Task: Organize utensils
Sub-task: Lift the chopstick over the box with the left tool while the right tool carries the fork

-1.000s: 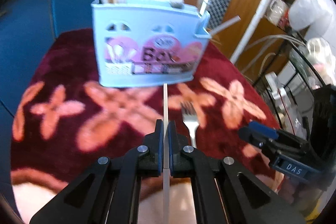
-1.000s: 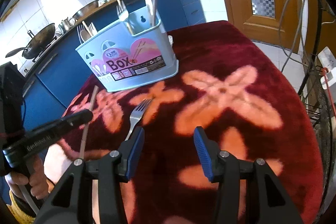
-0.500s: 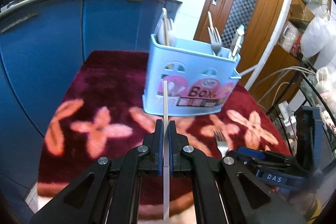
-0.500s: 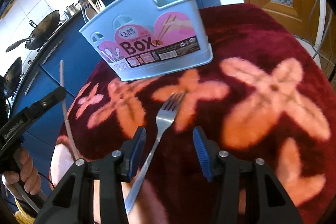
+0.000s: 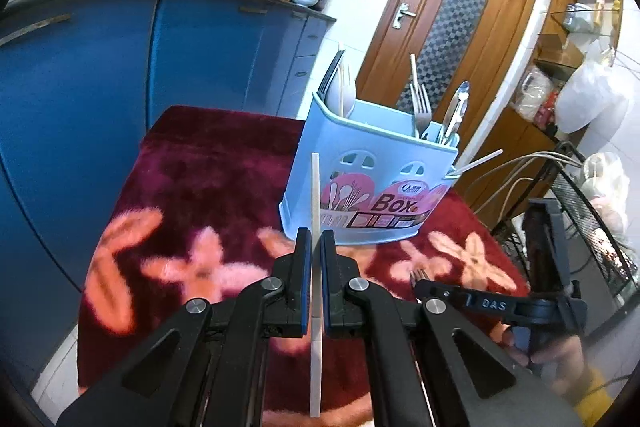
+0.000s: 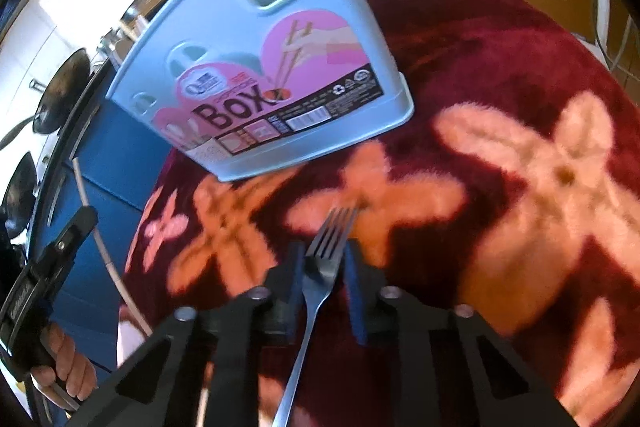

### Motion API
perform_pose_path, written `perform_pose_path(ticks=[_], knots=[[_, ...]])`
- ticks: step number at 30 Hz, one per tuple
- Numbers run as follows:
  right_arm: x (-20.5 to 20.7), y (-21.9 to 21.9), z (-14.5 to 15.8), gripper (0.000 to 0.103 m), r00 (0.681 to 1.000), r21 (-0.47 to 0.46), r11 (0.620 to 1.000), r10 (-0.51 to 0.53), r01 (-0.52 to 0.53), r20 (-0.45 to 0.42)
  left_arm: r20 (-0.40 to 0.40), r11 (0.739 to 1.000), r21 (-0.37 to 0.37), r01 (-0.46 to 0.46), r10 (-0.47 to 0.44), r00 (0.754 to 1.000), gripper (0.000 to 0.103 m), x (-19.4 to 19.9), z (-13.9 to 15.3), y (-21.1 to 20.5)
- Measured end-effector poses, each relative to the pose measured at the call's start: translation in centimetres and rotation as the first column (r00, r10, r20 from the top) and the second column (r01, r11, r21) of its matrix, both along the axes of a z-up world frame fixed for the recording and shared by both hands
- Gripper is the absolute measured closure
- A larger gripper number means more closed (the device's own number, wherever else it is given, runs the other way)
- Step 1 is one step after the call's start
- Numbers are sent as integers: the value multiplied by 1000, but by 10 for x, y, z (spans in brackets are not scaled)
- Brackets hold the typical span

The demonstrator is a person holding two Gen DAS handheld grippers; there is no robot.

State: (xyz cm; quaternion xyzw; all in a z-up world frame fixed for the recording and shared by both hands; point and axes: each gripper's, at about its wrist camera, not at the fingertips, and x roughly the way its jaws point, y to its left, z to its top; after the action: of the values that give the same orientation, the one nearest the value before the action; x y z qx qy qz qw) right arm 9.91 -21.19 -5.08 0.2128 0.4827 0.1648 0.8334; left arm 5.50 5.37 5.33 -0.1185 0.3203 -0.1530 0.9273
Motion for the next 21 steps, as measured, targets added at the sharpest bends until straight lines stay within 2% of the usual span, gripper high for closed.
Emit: perform_pose_path(ticks=[1, 8, 13, 21], knots=[[0, 0, -1, 92, 1000, 19, 1000, -2, 2, -6, 3, 1000, -2, 8, -8, 1000, 101, 1, 0, 1], [-10, 3, 7, 98, 999, 97, 995, -15, 12, 29, 17, 998, -30, 50, -50, 999, 101, 5, 2, 4], [-32, 6, 32, 99, 991, 94, 996, -12, 0, 131, 55, 998, -42, 55, -53, 997, 101, -2, 8, 0], [-56, -6, 73, 100, 959, 113, 994, -39, 8, 281, 111, 999, -44, 30, -25, 993, 101, -11, 27, -6]])
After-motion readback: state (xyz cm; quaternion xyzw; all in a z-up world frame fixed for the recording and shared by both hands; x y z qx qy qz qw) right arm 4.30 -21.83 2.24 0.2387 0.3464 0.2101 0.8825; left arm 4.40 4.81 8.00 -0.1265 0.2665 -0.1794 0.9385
